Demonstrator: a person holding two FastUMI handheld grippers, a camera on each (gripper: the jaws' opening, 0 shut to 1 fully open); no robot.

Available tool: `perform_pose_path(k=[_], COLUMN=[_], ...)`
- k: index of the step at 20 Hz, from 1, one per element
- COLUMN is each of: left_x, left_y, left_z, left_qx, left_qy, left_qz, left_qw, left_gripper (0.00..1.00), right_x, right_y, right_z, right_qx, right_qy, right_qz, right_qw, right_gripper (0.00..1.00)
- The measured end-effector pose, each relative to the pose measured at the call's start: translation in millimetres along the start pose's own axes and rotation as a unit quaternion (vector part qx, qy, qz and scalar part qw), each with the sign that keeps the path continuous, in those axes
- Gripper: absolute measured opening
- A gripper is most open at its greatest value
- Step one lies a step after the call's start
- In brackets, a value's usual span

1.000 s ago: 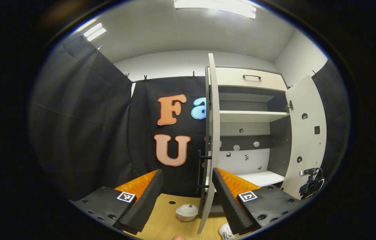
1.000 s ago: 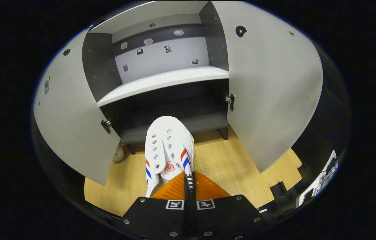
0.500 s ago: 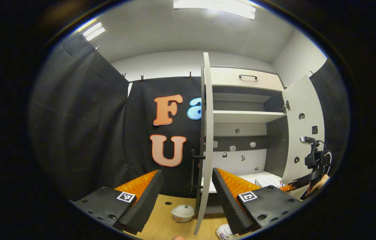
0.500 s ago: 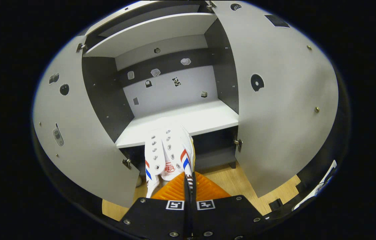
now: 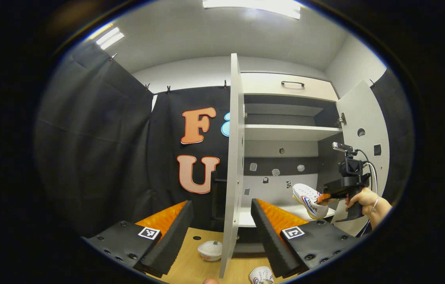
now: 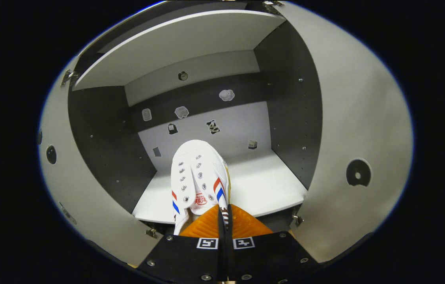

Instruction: Grab one shoe with the right hand and put it into the shoe cabinet, grab the other shoe with the left hand and put it into the shoe cabinet; then close the right door with the right hand and the left door with the left hand.

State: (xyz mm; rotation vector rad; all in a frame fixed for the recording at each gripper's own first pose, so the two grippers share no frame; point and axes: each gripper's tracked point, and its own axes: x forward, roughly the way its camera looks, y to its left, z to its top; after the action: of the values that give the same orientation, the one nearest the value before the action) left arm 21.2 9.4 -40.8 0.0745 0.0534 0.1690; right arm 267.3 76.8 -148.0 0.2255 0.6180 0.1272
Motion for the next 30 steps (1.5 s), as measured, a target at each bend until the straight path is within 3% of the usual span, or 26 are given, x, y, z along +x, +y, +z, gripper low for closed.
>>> perform_pose_path(k=[5,9,14,17,19,20,22,30], left_x=[9.8,13.0,18.0,19.9,15.8,13.9,11.8,7.0], left_y=[-10.1,-13.7,-25.1,-32.0,-39.9,-43.5,-51.6,-88.1], left_z=[-5.9,-3.7,-3.9,-2.6,-2.0,-1.5,-2.7,-29.4], left_qx=[0.011,0.018,0.011,0.018,0.018,0.016,0.010,0.005], left_qy=[0.010,0.007,0.008,0.010,0.009,0.009,0.010,0.033], left_qz=[0.016,0.023,0.015,0.010,0.004,0.001,-0.008,-0.039], left_qw=[1.000,1.000,1.000,1.000,1.000,1.000,1.000,0.999], left_gripper=[0.94,0.94,0.94,0.94,0.94,0.94,0.96,0.96], right_x=[87.6,126.5,125.5,118.0,105.1,96.3,76.2,-28.4], right_y=[-12.1,-20.5,-21.1,-15.7,-17.4,-16.1,-12.8,17.8], right_z=[-9.2,-17.6,-20.2,-18.3,2.1,9.4,8.1,18.0], right_qx=[-0.001,0.008,-0.001,-0.024,-0.029,-0.033,-0.052,-0.113], right_qy=[0.043,0.059,0.058,0.043,0.002,-0.011,-0.017,-0.094], right_qz=[-0.019,-0.030,-0.025,-0.014,-0.014,-0.013,-0.006,0.052], right_qw=[0.999,0.998,0.998,0.999,0.999,0.999,0.998,0.988], right_gripper=[0.00,0.00,0.05,0.22,0.17,0.29,0.36,0.82])
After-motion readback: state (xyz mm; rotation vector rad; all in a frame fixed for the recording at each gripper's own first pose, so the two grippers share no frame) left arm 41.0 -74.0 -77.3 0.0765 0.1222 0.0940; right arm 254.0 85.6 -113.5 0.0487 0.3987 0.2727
